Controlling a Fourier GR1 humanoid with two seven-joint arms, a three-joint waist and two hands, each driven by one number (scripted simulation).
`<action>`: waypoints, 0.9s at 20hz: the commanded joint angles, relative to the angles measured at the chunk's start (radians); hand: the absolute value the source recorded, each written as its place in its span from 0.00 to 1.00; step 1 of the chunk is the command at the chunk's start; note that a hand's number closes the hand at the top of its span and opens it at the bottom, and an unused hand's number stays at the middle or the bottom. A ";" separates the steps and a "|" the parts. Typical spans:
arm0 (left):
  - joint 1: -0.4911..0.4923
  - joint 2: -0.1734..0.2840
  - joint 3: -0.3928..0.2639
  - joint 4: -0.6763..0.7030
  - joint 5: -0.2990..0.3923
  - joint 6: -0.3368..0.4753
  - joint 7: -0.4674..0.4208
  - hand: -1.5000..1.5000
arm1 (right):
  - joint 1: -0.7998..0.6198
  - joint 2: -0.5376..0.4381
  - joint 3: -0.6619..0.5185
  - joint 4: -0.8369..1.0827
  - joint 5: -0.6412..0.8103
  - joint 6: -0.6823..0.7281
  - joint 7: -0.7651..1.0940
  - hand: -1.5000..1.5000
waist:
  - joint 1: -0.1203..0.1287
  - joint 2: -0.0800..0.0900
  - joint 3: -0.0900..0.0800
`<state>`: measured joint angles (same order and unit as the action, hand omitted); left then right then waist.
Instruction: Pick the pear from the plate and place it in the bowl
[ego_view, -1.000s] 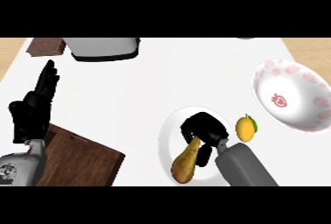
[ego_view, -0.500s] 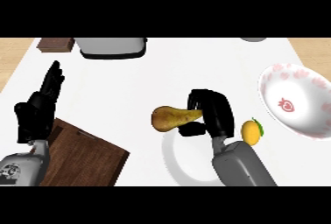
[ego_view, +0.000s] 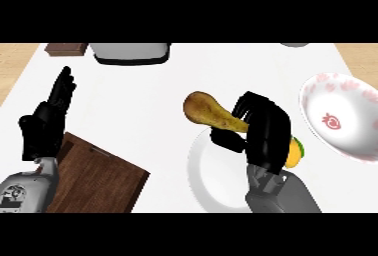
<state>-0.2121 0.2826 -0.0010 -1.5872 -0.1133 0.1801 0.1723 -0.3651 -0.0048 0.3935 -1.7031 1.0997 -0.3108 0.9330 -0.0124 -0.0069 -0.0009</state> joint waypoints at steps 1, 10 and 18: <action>-0.030 -0.028 -0.026 -0.058 -0.033 0.022 0.086 0.50 | 0.006 -0.025 -0.096 -0.046 0.029 -0.004 0.034 1.00 | 0.009 0.005 0.001; 0.001 -0.015 0.015 -0.044 -0.006 -0.023 0.011 0.50 | -0.002 -0.227 -0.435 0.051 -0.274 -0.123 -0.263 1.00 | 0.016 0.008 0.002; -0.010 -0.033 0.008 -0.022 -0.019 -0.034 0.017 0.50 | 0.034 -0.357 -0.544 0.361 -0.245 -0.236 -0.485 1.00 | 0.019 0.009 0.001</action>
<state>-0.2354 0.2587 0.0151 -1.5980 -0.1257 0.1532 0.1927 -0.3327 -0.3103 -0.0969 -1.4616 0.8525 -0.5079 0.5289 0.0031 0.0026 0.0007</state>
